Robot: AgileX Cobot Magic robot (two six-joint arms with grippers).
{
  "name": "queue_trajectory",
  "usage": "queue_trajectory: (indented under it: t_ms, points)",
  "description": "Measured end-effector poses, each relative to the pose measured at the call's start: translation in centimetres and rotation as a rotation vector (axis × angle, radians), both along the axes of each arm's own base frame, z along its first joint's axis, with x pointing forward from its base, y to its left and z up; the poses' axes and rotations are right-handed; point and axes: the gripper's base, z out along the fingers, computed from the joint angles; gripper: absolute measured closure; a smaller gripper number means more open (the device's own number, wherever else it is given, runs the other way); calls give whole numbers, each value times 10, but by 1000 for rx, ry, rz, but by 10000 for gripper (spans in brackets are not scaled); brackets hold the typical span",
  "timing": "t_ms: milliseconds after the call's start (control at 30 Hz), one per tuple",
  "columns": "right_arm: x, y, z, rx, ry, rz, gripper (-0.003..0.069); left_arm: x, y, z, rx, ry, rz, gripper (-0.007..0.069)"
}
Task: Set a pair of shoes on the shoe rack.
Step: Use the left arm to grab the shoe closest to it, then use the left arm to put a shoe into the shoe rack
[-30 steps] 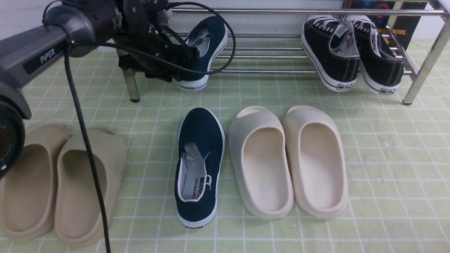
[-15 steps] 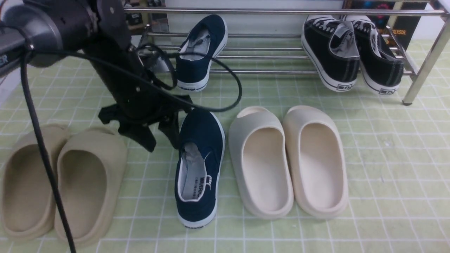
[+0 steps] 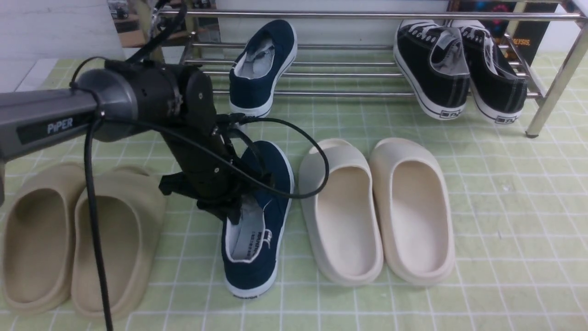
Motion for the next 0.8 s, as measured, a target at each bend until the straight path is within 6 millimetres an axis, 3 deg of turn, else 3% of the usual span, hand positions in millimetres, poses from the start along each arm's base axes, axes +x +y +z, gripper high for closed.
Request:
queue_trajectory:
  t_ms: [67,133,200,367,567,800]
  points:
    - [0,0,0,0,0,0,419,-2,2,12,12,-5,-12,627]
    - [0,0,0,0,0,0,419,-6,4,40,9,-32,-33,627]
    - [0,0,0,0,0,0,419,-4,1,80,-39,-111,-68,627]
    - [0,0,0,0,0,0,419,16,-20,111,-181,-150,-108,627]
    - [0,0,0,0,0,0,419,85,-47,99,-214,-201,-105,627]
    - [0,0,0,0,0,0,419,140,-65,71,-276,-289,13,627]
